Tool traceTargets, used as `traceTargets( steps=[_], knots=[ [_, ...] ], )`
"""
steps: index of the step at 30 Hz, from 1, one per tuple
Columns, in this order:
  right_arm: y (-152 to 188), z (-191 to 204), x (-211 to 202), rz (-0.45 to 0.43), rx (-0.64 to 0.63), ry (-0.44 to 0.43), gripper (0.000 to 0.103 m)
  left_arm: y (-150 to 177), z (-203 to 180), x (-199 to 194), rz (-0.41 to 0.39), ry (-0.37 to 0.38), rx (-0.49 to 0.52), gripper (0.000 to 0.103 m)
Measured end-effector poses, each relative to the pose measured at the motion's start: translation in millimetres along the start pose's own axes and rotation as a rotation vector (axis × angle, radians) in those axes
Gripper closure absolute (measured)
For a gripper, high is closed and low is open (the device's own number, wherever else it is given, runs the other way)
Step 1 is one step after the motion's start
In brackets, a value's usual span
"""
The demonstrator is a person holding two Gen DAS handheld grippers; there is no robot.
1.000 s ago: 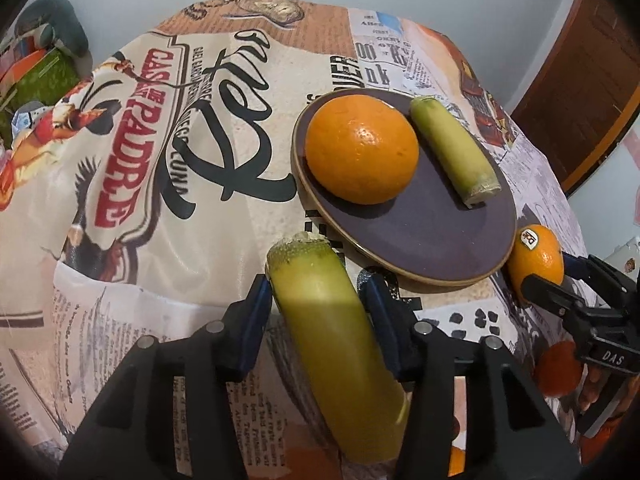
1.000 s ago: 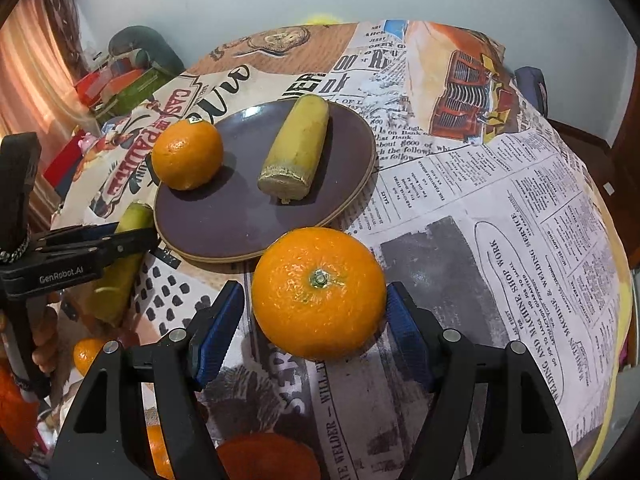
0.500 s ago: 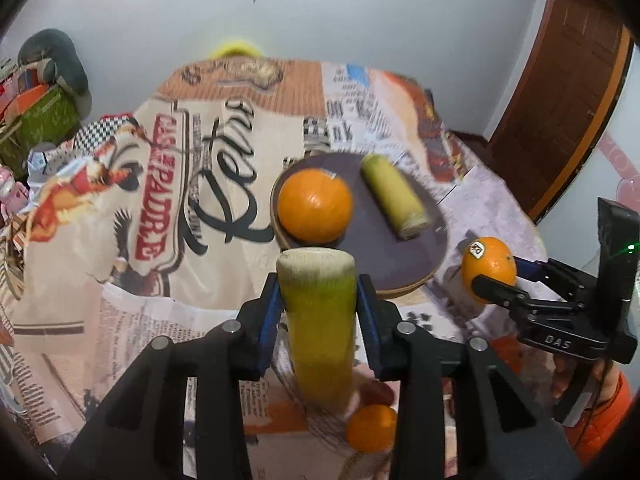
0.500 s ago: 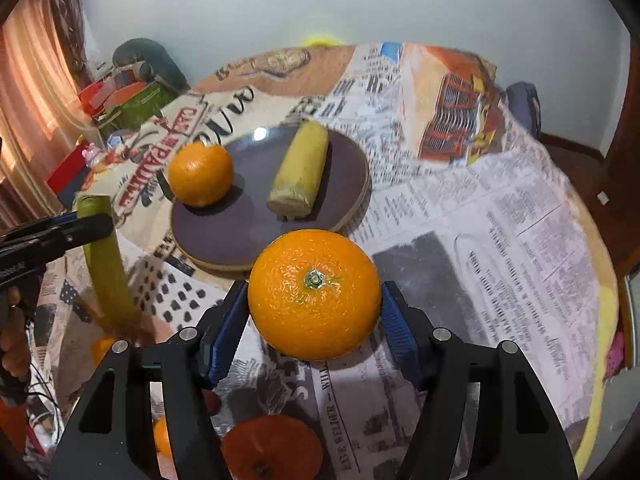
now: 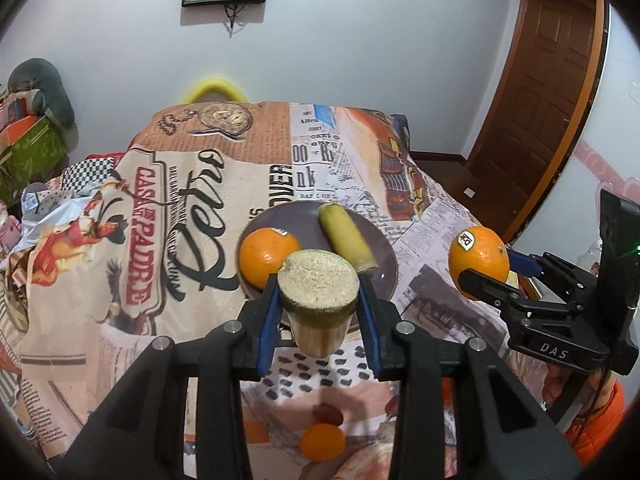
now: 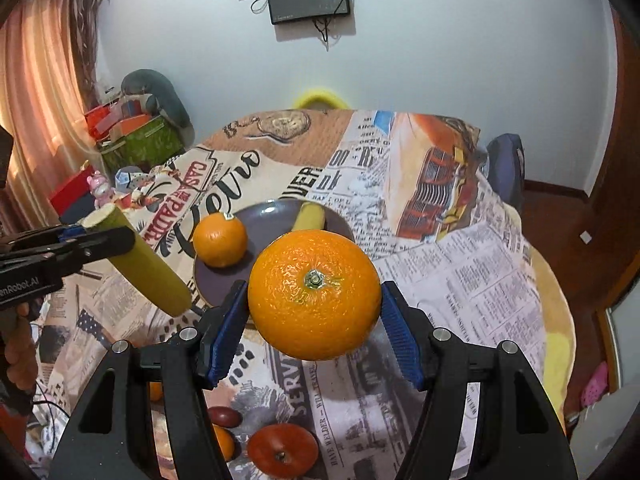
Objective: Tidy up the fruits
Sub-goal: 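Carry the corn cob and orange over the grey plate with both grippers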
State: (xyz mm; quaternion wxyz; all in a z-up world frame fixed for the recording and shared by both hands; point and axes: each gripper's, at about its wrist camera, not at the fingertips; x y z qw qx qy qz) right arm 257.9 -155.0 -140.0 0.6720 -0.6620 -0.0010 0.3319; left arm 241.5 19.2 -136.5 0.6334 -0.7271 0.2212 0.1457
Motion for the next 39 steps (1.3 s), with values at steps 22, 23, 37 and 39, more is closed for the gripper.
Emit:
traceTargets(
  steps=[22, 23, 37, 39],
  knots=[
    [-4.8, -15.1, 32.9, 0.0, 0.011, -0.007, 0.041, -11.4, -12.9, 91.4, 0.101, 0.063, -0.005, 0.067],
    [-5.3, -15.3, 34.6, 0.001, 0.009, -0.008, 0.041, -12.6, -12.4, 94.7, 0.103, 0.063, -0.006, 0.067],
    [-8.9, -13.9, 54.7, 0.022, -0.024, -0.022, 0.041, -25.7, -6.5, 140.7, 0.128, 0.034, -0.008, 0.067],
    [-9.6, -12.4, 55.9, 0.023, -0.031, -0.023, 0.041, -27.9, -7.4, 140.9, 0.107, 0.0, 0.025, 0.062]
  ],
)
Point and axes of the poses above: each gripper's, at about its wrist camera, not at the fingertips, and x roughly the way its jaws point, z to its left, y to its underside, and after that the axes turned 14 degrees about -z, right-handed
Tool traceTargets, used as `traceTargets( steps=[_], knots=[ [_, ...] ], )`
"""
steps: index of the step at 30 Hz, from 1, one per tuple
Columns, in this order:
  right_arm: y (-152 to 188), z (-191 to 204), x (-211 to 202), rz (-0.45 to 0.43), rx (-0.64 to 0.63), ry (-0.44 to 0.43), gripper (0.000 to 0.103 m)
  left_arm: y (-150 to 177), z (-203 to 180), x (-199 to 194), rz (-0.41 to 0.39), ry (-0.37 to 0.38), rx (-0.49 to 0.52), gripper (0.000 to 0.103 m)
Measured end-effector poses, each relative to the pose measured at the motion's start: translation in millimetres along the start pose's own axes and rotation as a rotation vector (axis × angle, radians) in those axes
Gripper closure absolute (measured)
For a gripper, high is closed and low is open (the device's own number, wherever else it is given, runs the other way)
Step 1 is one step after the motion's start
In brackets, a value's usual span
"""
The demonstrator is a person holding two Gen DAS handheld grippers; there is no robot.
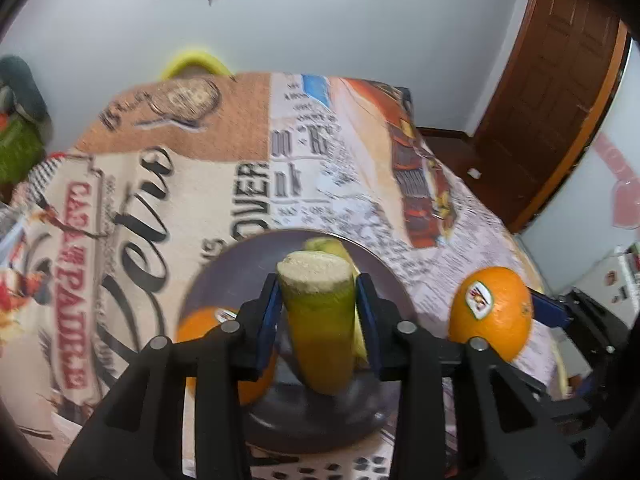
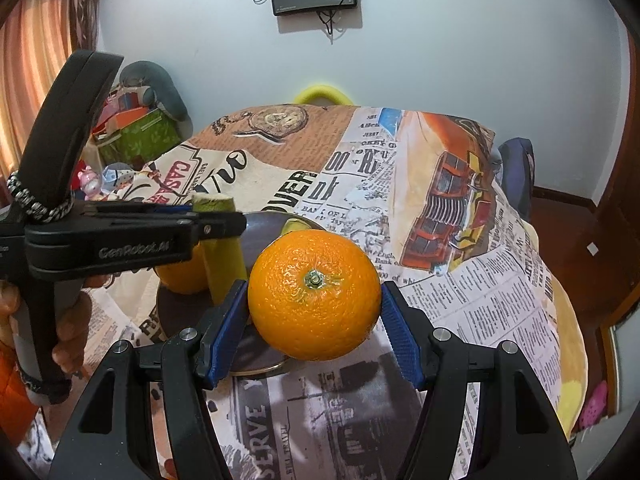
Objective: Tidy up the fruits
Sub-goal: 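Carry the corn cob and orange over the grey plate with both grippers, then set the corn cob and orange on the plate and open both grippers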
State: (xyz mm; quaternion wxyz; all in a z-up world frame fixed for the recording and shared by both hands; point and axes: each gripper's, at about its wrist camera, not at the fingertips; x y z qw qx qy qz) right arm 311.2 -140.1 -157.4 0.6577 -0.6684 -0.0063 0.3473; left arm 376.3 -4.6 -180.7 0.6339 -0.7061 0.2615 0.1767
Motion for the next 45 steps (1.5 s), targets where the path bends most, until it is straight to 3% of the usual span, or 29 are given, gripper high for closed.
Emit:
traceTargets(
  steps=[2, 15, 23, 37, 45],
  knots=[
    [-0.4, 1.0, 0.9, 0.002, -0.004, -0.002, 0.041, -0.7, 0.2, -1.3, -0.007, 0.001, 0.021, 0.057],
    [-3.3, 21.0, 11.5, 0.033, -0.032, -0.046, 0.041, 7.6, 34.2, -55.9, -0.075, -0.039, -0.005, 0.057],
    [11.4, 61.1, 27.8, 0.113, -0.08, -0.122, 0.041, 35.8, 65.0, -76.0, -0.043, -0.084, -0.026, 0.056],
    [25.9, 77.8, 60.1, 0.238, -0.092, -0.125, 0.039, 60.6, 88.4, -88.0, -0.017, -0.089, -0.057, 0.056],
    [1.4, 74.4, 24.2, 0.129, -0.109, -0.091, 0.033, 53.7, 72.5, -100.7, -0.038, -0.078, -0.045, 0.056]
  ],
)
Point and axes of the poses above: each gripper's, at about its wrist camera, not at the fingertips, and x roughly the way its jaws point, z to its left, y to its underside, and after that the axes turned 14 degrees about -z, right-handed
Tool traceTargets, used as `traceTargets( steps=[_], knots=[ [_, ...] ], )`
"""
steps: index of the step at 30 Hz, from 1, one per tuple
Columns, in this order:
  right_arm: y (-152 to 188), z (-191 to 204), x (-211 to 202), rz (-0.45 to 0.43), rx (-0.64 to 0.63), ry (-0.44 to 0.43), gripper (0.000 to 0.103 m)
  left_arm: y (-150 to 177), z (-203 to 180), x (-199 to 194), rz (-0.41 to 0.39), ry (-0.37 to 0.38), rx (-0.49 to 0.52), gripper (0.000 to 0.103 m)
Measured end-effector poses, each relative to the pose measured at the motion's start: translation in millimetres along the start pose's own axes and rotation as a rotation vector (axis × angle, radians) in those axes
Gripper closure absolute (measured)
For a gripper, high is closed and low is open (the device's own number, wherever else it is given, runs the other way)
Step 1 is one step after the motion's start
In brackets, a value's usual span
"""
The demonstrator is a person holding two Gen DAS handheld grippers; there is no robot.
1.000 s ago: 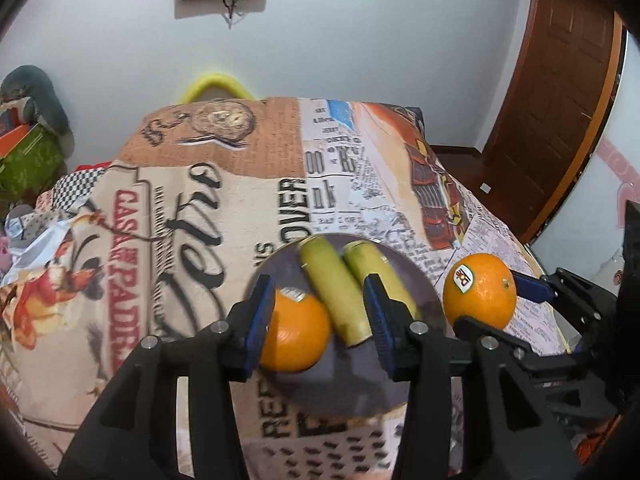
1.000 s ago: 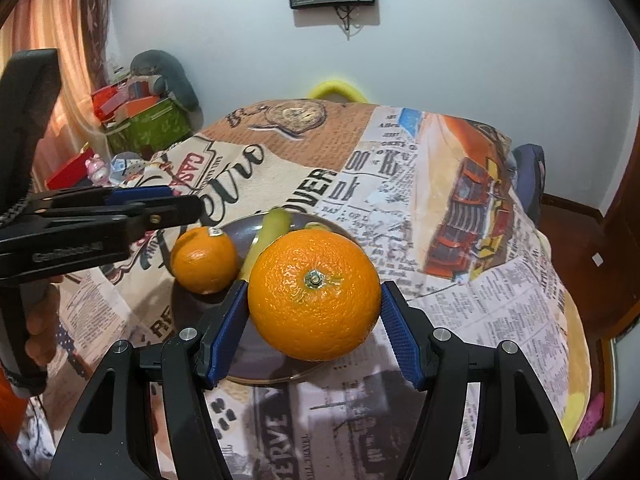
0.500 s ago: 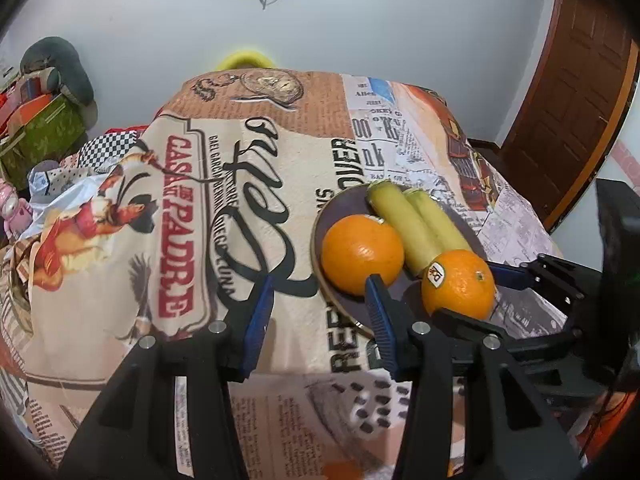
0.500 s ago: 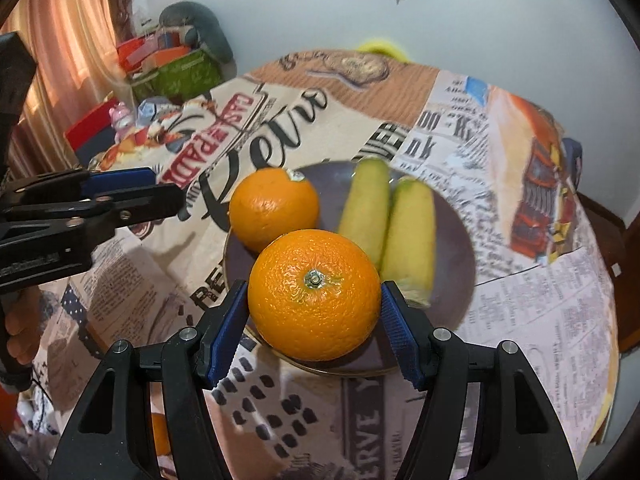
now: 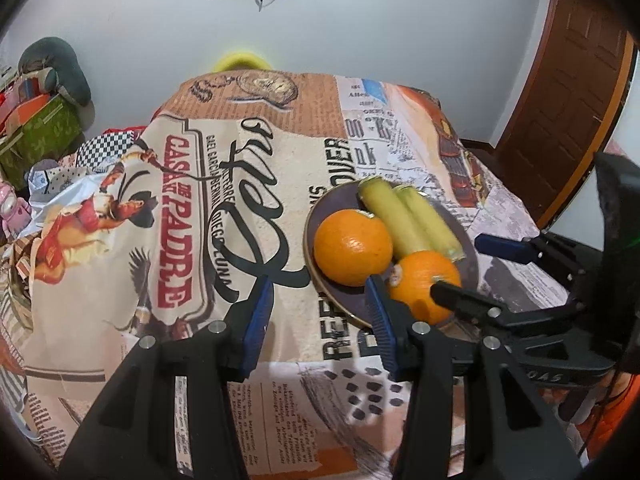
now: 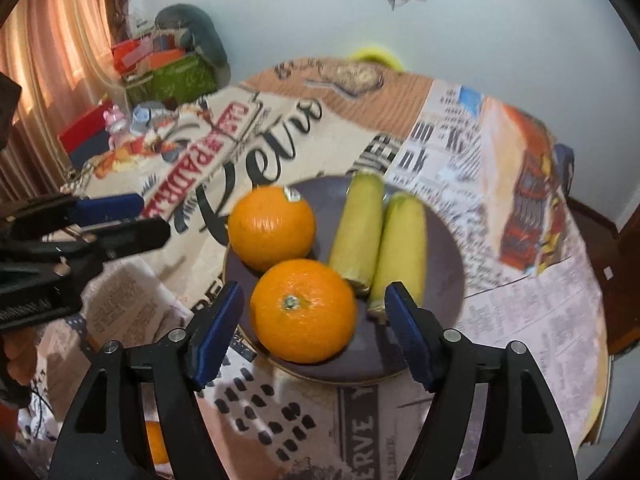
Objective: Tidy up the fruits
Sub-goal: 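Set the corn cob and orange on the plate and open both grippers, then grasp a small tangerine with the left gripper while the right gripper grasps the red tomato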
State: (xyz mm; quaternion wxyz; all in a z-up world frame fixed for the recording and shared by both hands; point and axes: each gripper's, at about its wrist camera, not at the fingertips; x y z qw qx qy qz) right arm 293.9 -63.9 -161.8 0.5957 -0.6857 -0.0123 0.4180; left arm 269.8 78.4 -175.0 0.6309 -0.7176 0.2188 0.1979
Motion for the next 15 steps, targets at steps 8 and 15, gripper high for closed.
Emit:
traceTargets(
  steps=[8, 15],
  knots=[
    [-5.0, -3.3, -58.9, -0.081, -0.003, 0.051, 0.033, -7.4, -22.3, -44.8, -0.059, 0.015, 0.028, 0.047],
    [1.4, -0.4, -106.9, -0.129, 0.013, 0.088, 0.033, -7.2, -39.1, -85.7, -0.1, 0.015, 0.044, 0.044]
  ],
)
Point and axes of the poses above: each gripper's, at about its wrist camera, not at the fingertips, and x roughly the way its jaws point, z to its left, y to its underside, and after that the axes turned 14 degrees about -z, right-handed
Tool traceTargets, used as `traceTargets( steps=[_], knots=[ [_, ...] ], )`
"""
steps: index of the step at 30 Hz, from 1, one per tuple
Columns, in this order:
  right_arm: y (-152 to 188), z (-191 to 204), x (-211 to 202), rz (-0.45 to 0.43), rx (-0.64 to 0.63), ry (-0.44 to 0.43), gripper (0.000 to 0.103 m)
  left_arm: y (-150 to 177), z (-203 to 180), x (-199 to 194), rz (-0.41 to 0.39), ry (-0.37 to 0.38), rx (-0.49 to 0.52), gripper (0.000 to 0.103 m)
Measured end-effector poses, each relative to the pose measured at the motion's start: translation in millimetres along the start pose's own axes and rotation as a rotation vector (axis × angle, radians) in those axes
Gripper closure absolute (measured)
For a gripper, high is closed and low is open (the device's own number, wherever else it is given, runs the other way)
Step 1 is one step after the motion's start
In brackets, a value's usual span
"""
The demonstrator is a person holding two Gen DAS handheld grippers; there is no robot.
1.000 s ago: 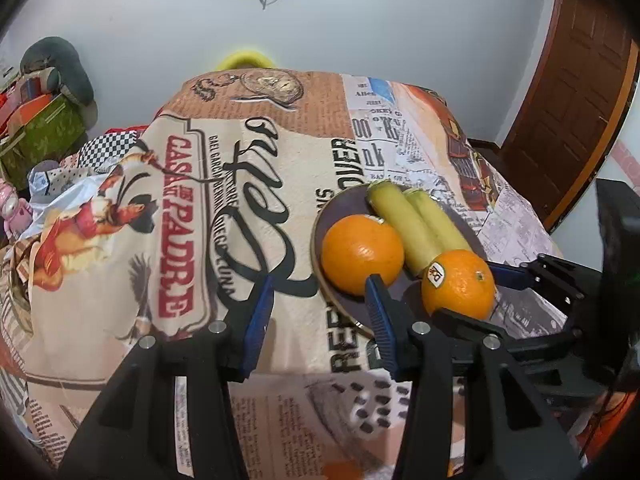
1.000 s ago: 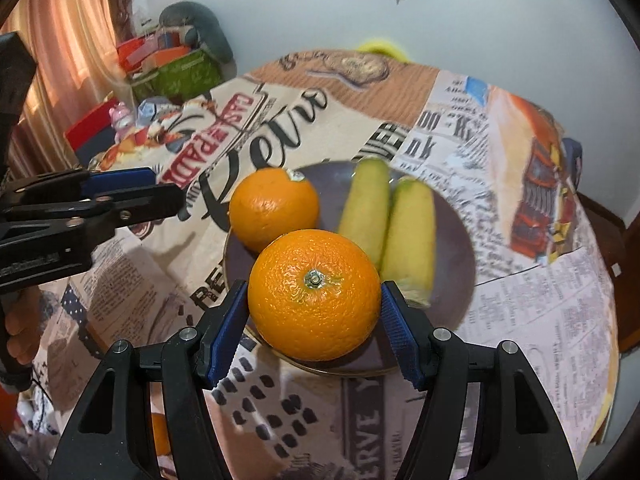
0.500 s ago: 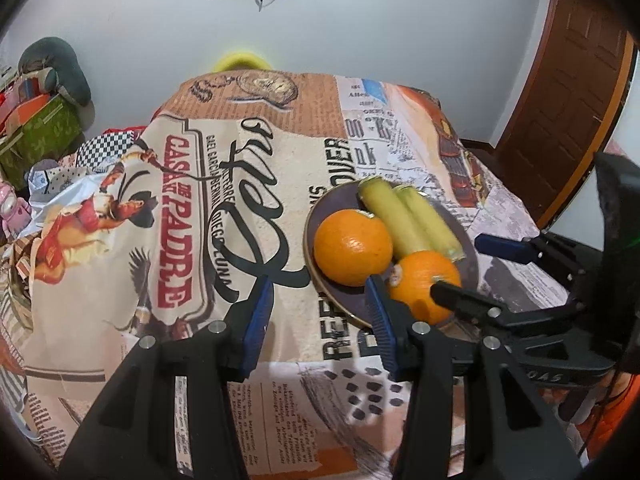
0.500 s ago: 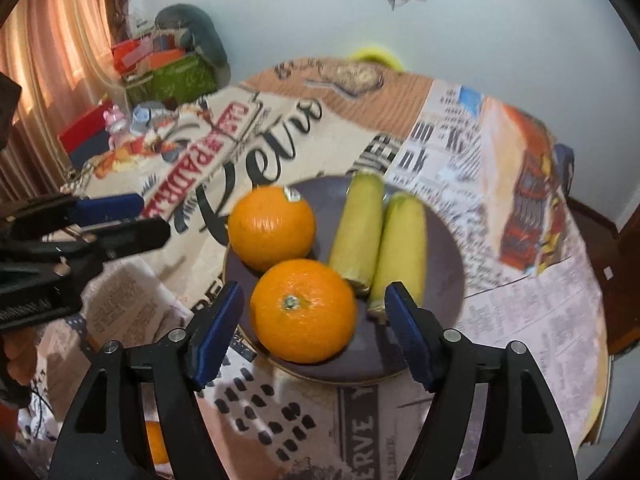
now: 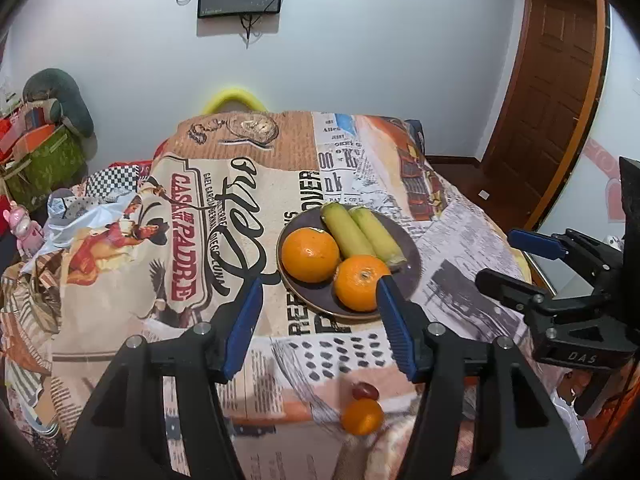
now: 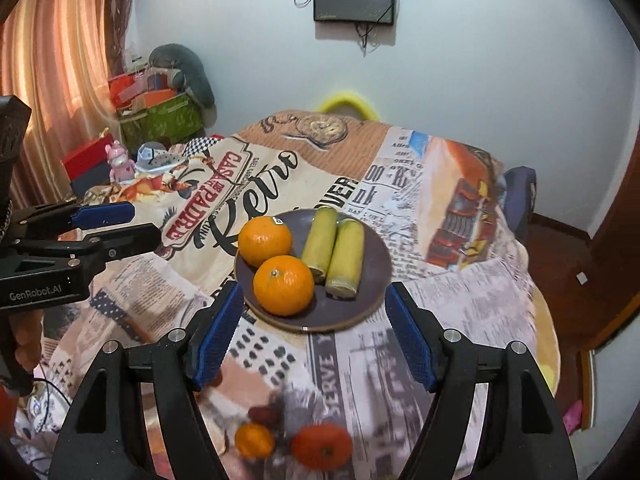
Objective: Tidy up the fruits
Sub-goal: 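Grasp a small tangerine with the left gripper while the right gripper grasps the red tomato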
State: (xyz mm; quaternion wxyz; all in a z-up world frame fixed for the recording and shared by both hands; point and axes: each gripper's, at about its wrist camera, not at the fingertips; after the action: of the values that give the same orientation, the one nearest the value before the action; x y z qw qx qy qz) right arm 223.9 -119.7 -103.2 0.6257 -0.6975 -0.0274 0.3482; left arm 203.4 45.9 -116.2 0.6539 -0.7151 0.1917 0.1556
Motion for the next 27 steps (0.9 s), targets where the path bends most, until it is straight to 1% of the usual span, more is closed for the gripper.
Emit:
traceTargets(
  steps=[7, 13, 19, 24, 27],
  knots=[
    [12.0, 1.0, -34.0, -0.015, 0.019, 0.026, 0.033, 6.7, -15.2, -33.6, -0.014, 0.001, 0.022, 0.036],
    [31.0, 3.2, -43.5, 0.018, 0.01, 0.039, 0.033, 23.5, -20.7, -42.6, 0.018, -0.002, 0.029, 0.034],
    [55.8, 2.0, -41.4, 0.071, 0.007, 0.049, 0.033, 47.5, -20.4, -30.0, 0.093, 0.003, 0.008, 0.033],
    [75.5, -1.8, -31.0, 0.119, 0.027, 0.046, 0.033, 68.9, -14.5, -9.7, 0.17, 0.007, -0.048, 0.033],
    [87.5, -4.6, -21.9, 0.153, 0.04, 0.04, 0.033, 77.9, -13.8, -2.3, 0.186, 0.001, -0.057, 0.033]
  ],
)
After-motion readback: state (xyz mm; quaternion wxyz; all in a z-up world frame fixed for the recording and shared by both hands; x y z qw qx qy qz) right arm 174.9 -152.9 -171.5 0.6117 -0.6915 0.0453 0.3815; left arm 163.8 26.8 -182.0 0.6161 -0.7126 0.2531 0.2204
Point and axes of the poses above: each gripper's, at about its wrist camera, not at the fingertips, and x roughly the way its jaws point, z to its left, y to its underside, and after that the axes turned 14 degrees about -z, right-handed
